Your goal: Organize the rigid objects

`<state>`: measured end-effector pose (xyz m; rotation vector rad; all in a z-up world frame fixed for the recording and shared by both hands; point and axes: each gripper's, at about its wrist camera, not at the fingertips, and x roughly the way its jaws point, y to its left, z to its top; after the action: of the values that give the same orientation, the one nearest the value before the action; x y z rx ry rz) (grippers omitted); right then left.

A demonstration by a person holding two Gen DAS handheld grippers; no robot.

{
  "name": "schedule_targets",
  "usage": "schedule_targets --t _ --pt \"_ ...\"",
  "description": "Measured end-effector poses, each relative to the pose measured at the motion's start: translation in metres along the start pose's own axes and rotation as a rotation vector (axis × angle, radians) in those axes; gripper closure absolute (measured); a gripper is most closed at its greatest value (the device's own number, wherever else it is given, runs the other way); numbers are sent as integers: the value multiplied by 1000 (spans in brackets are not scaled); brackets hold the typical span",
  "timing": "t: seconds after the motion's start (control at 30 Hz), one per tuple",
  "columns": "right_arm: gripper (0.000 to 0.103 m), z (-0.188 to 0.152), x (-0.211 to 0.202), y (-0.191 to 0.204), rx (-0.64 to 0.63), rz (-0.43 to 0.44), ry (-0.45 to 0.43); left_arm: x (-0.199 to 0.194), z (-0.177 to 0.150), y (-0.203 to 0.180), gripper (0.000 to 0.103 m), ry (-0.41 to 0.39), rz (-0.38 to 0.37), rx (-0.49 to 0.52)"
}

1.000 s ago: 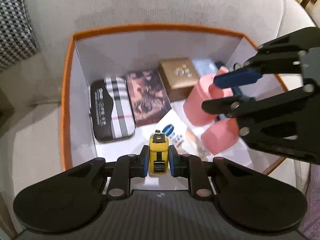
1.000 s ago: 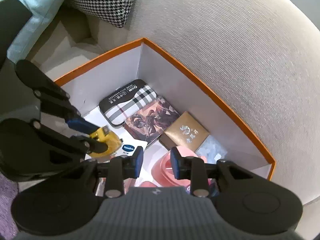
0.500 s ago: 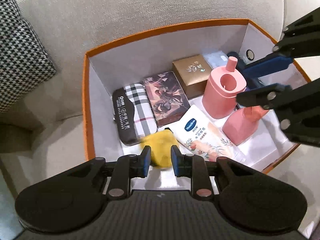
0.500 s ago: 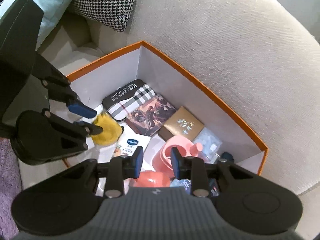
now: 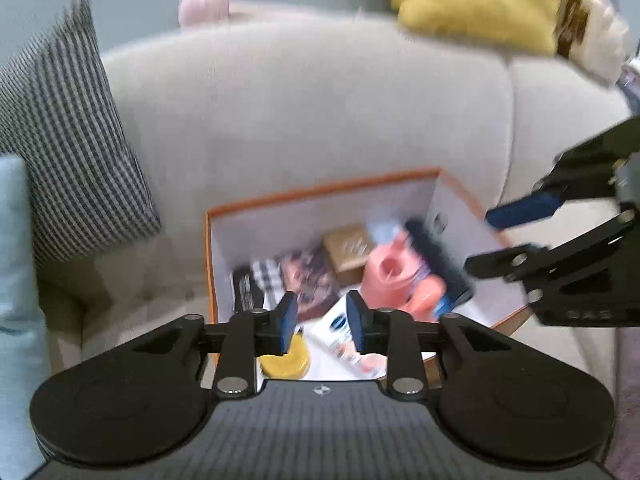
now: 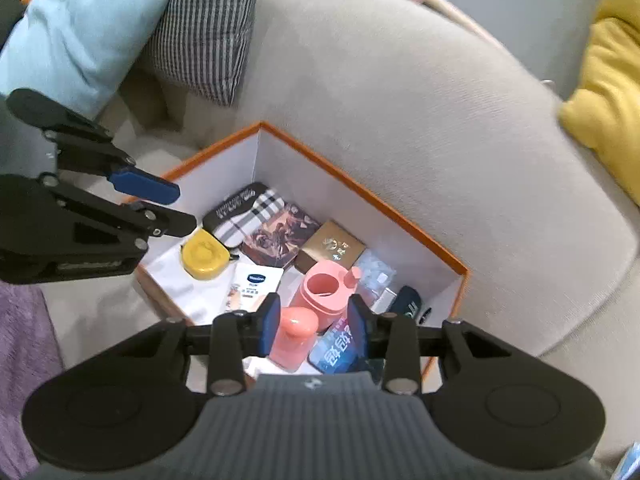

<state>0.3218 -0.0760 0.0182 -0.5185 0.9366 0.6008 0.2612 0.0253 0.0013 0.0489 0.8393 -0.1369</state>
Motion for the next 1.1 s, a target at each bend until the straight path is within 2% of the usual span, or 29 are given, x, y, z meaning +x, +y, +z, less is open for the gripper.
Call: schedule_targets --t 0.07,0.13,0.17,0.23,0.3,0.37,0.4,0.47,0.57,0.63,0.7,0.77,0.87,0.9,0.93,1.03,1.1 --pt "64 -2 -16 1 36 -12 -18 -20 -1 -8 59 -51 9 5" --pt "63 -6 -30 4 76 -26 -41 -36 -3 -14 50 -93 30 9" --pt "62 -9 -37 5 100 -34 -55 -43 -5 -16 41 -111 41 5" --pt "46 -16 -51 9 151 -59 -105 -57 -8 -17 31 -158 60 -19" --pt "45 -27 -65 18 187 -86 -191 -69 -12 -20 21 -205 87 -54" --pt "40 -39 -72 28 224 -127 -251 -83 -19 -22 14 -251 127 -104" --pt "35 -46 -74 33 247 -148 -279 -87 -23 -25 14 -271 145 -119" --pt "35 -61 -74 42 284 -176 -330 -89 -31 -32 12 -289 165 -124" --pt "21 -77 -68 51 312 -220 -367 -94 -44 -40 12 -304 189 -141" --pt "20 -84 -62 54 331 -228 -380 -93 -52 -46 12 -312 233 -130" --pt "18 -87 -53 52 353 -209 -378 -88 -60 -50 12 -328 293 -129" --pt "17 -91 -45 49 388 -187 -371 -82 -66 -50 11 -337 311 -155" --pt "13 -99 -34 45 404 -205 -361 -68 -72 -47 9 -331 300 -216" --pt "13 -103 -30 44 403 -216 -355 -64 -74 -47 1 -330 294 -226" --pt "13 -106 -27 43 402 -225 -347 -60 -76 -47 0 -333 292 -230" --pt "10 -115 -13 36 408 -242 -297 -47 -81 -47 0 -367 306 -260" --pt "9 -120 -6 29 424 -243 -282 -37 -81 -47 0 -342 303 -269"
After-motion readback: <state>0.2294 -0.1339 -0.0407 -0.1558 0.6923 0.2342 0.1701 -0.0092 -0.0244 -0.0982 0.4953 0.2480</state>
